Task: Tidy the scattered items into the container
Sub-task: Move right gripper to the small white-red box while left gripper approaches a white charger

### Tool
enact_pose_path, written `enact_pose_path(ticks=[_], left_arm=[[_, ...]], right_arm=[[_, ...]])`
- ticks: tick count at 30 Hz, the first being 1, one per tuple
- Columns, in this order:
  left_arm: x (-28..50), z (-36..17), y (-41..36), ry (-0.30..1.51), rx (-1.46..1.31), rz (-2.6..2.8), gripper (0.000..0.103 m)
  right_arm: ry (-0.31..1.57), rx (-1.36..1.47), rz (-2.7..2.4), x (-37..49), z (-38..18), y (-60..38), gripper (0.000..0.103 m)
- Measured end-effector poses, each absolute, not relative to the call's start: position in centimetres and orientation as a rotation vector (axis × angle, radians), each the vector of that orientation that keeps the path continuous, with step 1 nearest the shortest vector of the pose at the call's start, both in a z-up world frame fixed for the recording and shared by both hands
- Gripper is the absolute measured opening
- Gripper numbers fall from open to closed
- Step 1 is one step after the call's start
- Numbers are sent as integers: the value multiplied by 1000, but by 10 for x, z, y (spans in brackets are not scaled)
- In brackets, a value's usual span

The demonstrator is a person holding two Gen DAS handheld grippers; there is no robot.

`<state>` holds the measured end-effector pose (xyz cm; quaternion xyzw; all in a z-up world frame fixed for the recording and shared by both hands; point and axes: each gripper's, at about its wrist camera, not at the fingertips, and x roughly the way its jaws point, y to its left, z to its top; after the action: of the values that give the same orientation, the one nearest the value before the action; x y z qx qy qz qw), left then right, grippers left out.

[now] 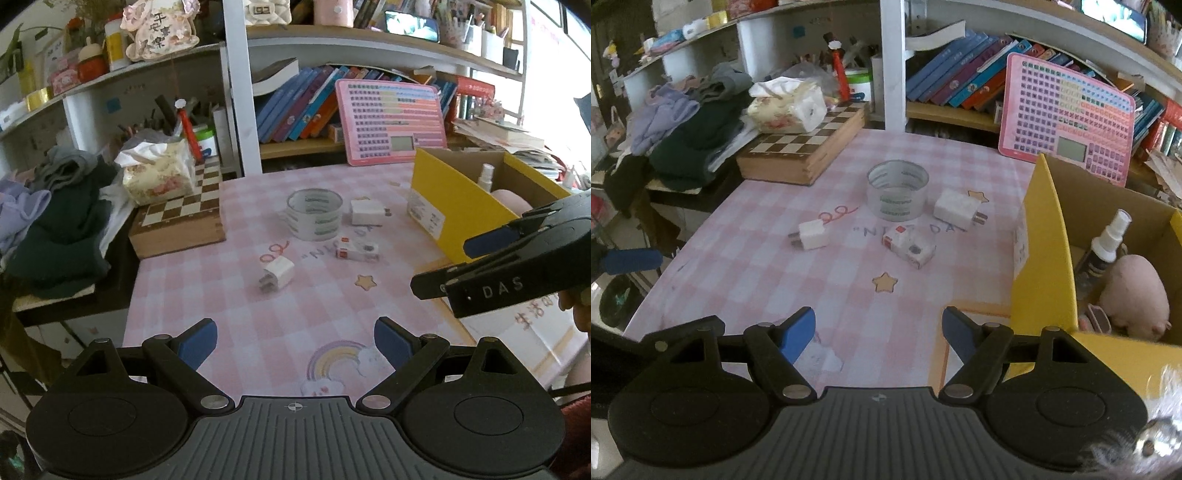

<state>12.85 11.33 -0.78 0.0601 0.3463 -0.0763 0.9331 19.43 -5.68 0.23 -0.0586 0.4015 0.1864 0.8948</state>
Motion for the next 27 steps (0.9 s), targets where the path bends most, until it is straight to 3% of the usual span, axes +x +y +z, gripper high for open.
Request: enact_pose_path(ticks=[27], left_arm=[[267,-77,116,792,126,-116,93]], right_arm=[[1020,-144,295,353,-60,-20,76]])
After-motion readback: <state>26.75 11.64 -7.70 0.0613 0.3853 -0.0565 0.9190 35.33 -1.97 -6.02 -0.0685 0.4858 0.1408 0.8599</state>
